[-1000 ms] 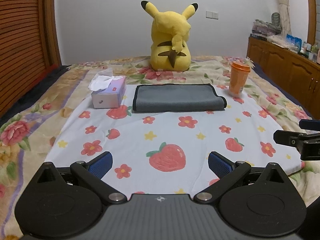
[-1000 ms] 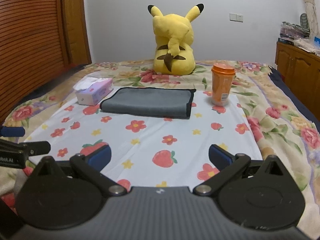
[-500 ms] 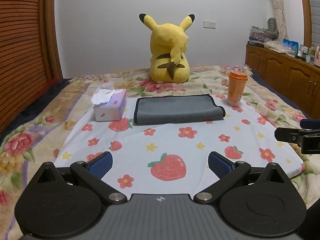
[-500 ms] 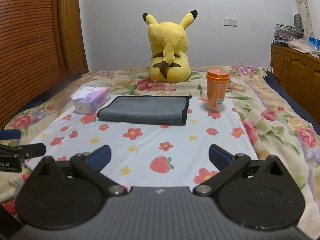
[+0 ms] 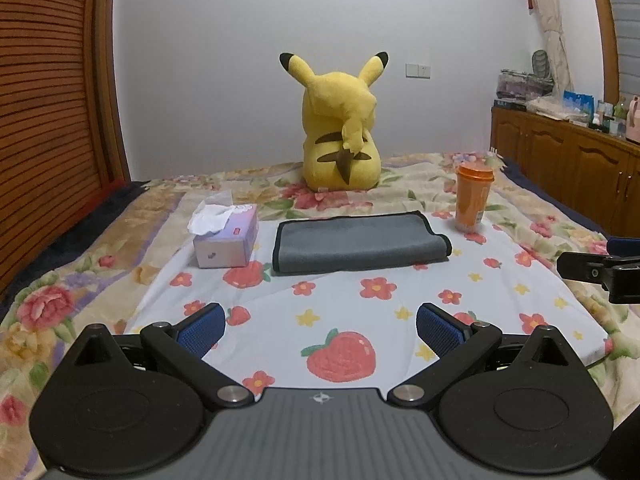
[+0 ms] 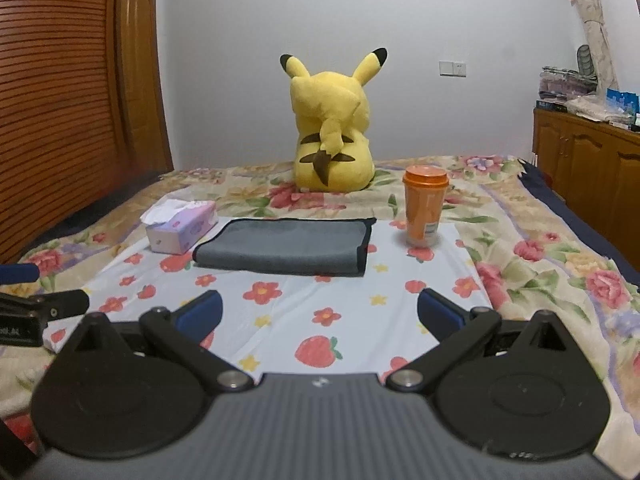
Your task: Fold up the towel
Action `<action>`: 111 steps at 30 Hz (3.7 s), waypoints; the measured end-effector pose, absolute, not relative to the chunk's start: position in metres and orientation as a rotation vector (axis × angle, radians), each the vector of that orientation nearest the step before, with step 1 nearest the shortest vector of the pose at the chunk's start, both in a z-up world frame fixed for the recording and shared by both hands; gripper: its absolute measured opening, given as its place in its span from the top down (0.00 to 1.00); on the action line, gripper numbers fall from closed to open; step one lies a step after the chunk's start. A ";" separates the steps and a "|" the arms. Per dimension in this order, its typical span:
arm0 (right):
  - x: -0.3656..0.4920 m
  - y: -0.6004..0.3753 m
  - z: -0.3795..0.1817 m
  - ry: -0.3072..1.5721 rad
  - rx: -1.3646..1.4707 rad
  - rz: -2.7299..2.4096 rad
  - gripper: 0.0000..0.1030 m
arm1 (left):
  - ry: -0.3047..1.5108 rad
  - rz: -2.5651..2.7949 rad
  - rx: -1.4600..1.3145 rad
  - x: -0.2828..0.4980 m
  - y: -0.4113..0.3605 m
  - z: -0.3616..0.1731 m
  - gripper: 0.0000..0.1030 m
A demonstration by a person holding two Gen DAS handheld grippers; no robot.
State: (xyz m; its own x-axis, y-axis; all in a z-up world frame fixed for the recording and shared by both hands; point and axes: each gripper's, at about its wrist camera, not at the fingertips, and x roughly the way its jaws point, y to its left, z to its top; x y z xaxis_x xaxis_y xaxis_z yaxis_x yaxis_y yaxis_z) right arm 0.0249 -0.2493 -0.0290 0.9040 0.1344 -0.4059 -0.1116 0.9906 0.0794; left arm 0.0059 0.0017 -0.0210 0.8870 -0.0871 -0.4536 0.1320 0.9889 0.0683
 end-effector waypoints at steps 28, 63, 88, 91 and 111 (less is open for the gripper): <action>0.016 -0.252 -0.024 0.344 0.051 0.106 0.00 | 0.365 -0.103 0.111 -0.004 0.001 -0.013 0.00; 0.017 -0.253 -0.024 0.343 0.052 0.105 0.00 | 0.368 -0.100 0.104 -0.003 0.003 -0.014 0.00; 0.017 -0.254 -0.024 0.343 0.051 0.106 0.00 | 0.365 -0.097 0.105 -0.003 0.004 -0.014 0.00; 0.017 -0.253 -0.024 0.343 0.053 0.105 0.00 | 0.365 -0.097 0.104 -0.003 0.004 -0.014 0.00; 0.017 -0.254 -0.024 0.342 0.053 0.105 0.00 | 0.365 -0.097 0.105 -0.003 0.004 -0.015 0.00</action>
